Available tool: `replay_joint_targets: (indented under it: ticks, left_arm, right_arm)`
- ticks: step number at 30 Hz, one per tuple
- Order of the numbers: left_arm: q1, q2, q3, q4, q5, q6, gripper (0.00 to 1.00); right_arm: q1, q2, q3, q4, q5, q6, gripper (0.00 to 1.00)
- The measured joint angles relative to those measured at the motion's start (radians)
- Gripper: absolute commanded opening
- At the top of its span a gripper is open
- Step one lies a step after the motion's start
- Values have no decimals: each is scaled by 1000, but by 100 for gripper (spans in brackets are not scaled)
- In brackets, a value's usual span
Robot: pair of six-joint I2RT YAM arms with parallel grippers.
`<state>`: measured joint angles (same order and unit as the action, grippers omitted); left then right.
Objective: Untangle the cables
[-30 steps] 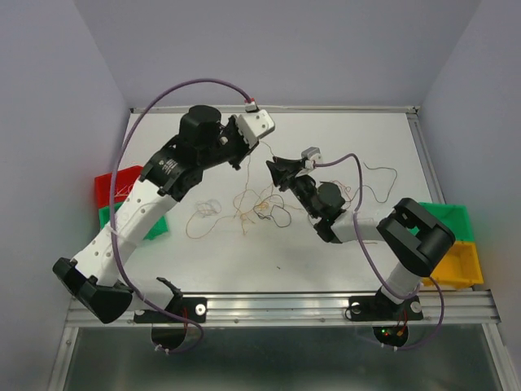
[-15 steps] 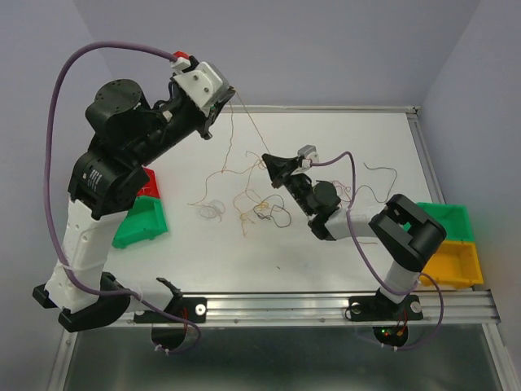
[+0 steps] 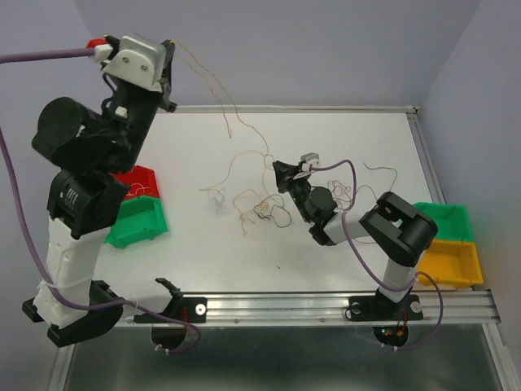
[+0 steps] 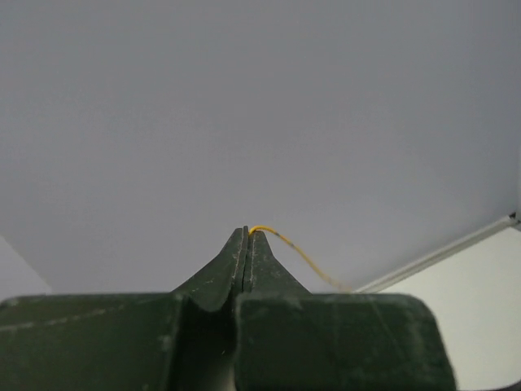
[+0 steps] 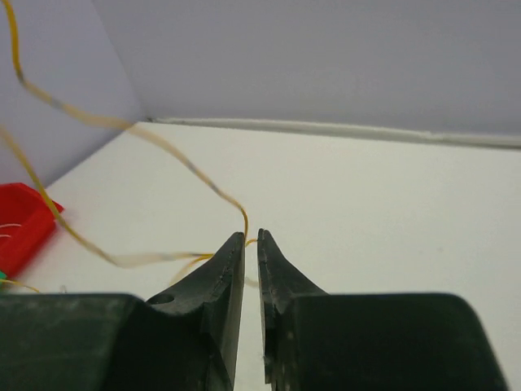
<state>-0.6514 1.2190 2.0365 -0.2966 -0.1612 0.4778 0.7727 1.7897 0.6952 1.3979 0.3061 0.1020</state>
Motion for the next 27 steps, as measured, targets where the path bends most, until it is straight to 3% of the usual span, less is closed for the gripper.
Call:
replay_joint_targets:
  ticks: [6,13,19,25,27]
  left_arm:
    - [0,-86,1,142,-59,16,0]
    - [1,-106,28,248,-109,45,0]
    - [1,-101,-81,254,-101,67,0]
    - [1,-148,-319,248,-97,76,0]
    - [1,-186,-442,234,-82,74,0]
  right_arm:
    - [-1,20,-39,-77,167,-9,18]
    - [-6,20,-45,-82,234,-9,21]
    - [-6,17,-69,-83,167,-14,41]
    - [-6,-27,-111,-89,23,-18,53]
    - [-6,-53,-128,-89,-36,-16,62]
